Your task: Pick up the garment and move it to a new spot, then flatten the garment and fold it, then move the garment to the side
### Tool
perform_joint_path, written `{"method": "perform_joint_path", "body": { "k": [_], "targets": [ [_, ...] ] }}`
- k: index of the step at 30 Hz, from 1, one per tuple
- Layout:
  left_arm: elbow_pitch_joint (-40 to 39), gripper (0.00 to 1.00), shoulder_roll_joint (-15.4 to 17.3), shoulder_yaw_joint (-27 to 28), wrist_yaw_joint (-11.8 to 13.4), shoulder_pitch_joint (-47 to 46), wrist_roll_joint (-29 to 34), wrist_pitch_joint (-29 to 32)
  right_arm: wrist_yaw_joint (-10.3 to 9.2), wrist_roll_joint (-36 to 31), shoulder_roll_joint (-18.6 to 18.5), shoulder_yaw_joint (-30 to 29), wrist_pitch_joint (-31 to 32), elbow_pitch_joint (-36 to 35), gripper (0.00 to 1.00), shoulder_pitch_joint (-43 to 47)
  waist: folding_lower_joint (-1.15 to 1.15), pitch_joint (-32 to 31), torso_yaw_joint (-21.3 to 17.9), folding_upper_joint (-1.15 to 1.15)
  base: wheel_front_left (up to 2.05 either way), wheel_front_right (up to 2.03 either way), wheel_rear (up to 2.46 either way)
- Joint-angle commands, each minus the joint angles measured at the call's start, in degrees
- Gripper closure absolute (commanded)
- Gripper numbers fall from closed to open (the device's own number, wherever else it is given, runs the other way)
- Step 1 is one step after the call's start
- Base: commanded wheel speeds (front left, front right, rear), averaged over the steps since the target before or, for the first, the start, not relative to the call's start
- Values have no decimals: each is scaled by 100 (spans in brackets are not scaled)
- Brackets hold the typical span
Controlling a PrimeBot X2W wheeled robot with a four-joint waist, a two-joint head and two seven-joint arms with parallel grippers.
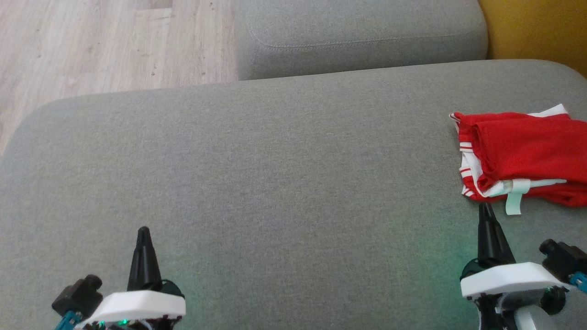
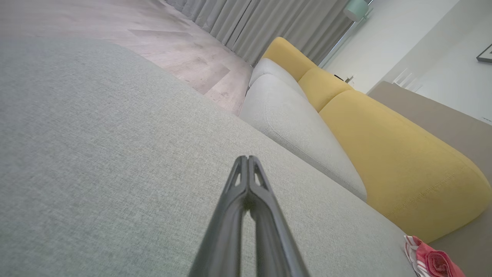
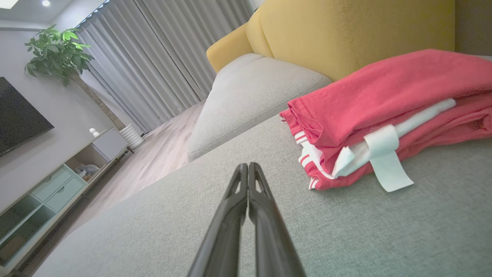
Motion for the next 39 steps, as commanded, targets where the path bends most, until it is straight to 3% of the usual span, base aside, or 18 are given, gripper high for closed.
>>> {"method": "perform_joint_path", "body": {
  "k": [1,39],
  "targets": [
    [-192,100,9,127,-23,-279,-106,18,3,147,-51,-1,47,-207,100,-301,0,0,0,0,0,0,0],
    [-204,100,16,542,-111,-430,-2144,661,6,2657,-74,-215,655,-237,100,-435,0,-5,17,0,0,0,0]
  ]
}}
